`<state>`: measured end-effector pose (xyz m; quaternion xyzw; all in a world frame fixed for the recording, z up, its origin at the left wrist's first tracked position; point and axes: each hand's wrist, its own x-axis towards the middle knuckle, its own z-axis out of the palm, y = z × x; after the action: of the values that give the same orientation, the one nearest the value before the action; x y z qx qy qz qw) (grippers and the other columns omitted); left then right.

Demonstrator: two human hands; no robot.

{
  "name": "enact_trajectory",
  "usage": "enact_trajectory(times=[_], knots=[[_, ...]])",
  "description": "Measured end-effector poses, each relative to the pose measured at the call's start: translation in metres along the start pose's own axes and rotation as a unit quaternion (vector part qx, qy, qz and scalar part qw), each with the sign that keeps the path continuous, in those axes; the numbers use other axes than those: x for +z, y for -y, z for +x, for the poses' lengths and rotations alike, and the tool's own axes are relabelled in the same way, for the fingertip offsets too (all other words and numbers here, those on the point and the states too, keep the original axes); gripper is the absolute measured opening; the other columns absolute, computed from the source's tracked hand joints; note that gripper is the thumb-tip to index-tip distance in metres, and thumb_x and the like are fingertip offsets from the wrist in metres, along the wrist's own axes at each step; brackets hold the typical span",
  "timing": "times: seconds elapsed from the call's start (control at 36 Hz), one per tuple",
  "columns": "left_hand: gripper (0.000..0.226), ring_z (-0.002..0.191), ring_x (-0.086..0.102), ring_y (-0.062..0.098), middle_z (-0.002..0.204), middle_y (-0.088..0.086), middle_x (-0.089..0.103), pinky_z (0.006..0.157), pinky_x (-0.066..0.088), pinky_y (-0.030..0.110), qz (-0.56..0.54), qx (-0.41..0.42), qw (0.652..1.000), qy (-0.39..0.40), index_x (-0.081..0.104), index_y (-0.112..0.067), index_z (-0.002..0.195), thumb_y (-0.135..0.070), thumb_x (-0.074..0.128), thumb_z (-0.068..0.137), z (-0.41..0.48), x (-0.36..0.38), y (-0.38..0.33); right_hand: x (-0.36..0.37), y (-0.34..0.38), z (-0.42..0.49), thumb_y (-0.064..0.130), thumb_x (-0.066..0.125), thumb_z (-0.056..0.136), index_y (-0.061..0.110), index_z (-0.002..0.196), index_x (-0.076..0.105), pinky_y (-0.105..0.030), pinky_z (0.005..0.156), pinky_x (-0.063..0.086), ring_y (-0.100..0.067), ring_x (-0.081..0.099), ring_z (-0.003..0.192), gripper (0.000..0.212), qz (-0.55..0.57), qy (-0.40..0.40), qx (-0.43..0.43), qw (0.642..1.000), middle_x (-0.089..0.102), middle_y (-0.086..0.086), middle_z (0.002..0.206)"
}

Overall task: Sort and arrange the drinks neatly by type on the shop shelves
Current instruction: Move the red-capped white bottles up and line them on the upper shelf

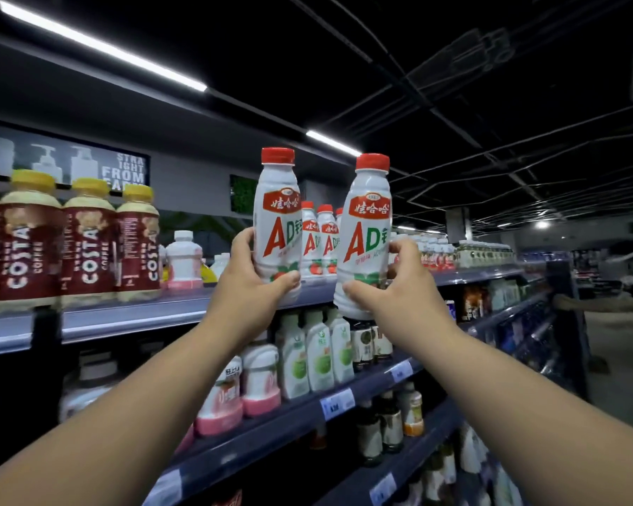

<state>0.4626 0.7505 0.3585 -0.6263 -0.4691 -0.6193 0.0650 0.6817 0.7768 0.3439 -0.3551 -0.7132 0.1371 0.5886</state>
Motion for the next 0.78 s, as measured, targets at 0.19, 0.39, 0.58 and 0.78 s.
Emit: enact_trajectory(times=[0.19, 0.39, 0.58, 0.78], knots=[[0.080, 0.108, 0.063, 0.009, 0.119, -0.016, 0.061, 0.100, 0.051, 0.043, 0.082, 0.001, 0.996, -0.016, 0.034, -0.041, 0.137, -0.029, 0.083, 0.075, 0.023, 0.010, 0.038, 0.058, -0.045, 0.063, 0.048, 0.079, 0.073, 0.041, 0.119, 0.039, -0.047, 0.082, 0.059, -0.013, 0.069, 0.093, 0.062, 0.063, 0.041, -0.001, 0.997, 0.066, 0.015, 0.109], [0.082, 0.107, 0.065, 0.013, 0.120, -0.012, 0.062, 0.097, 0.052, 0.046, 0.180, -0.030, 0.979, -0.095, 0.030, -0.044, 0.137, -0.036, 0.083, 0.074, 0.054, 0.002, 0.052, 0.112, -0.051, 0.130, 0.048, 0.080, 0.072, 0.047, 0.118, 0.035, -0.049, 0.090, 0.056, -0.015, 0.068, 0.099, 0.064, 0.150, 0.090, -0.062, 0.983, 0.068, 0.015, 0.109], [0.073, 0.106, 0.064, 0.017, 0.117, -0.009, 0.063, 0.097, 0.052, 0.047, 0.243, -0.089, 0.954, -0.154, 0.033, -0.032, 0.135, -0.028, 0.081, 0.080, 0.087, 0.002, 0.058, 0.157, -0.041, 0.174, 0.047, 0.077, 0.076, 0.037, 0.119, 0.035, -0.048, 0.087, 0.055, -0.016, 0.065, 0.096, 0.061, 0.188, 0.141, -0.115, 0.965, 0.064, 0.012, 0.109], [0.059, 0.103, 0.067, 0.015, 0.111, -0.012, 0.067, 0.095, 0.053, 0.048, 0.237, -0.152, 0.945, -0.164, 0.040, -0.037, 0.114, -0.042, 0.081, 0.072, 0.090, -0.007, 0.079, 0.204, -0.051, 0.184, 0.055, 0.073, 0.082, 0.025, 0.124, 0.033, -0.047, 0.087, 0.054, -0.027, 0.064, 0.105, 0.065, 0.108, 0.199, -0.117, 0.967, 0.062, 0.001, 0.123]])
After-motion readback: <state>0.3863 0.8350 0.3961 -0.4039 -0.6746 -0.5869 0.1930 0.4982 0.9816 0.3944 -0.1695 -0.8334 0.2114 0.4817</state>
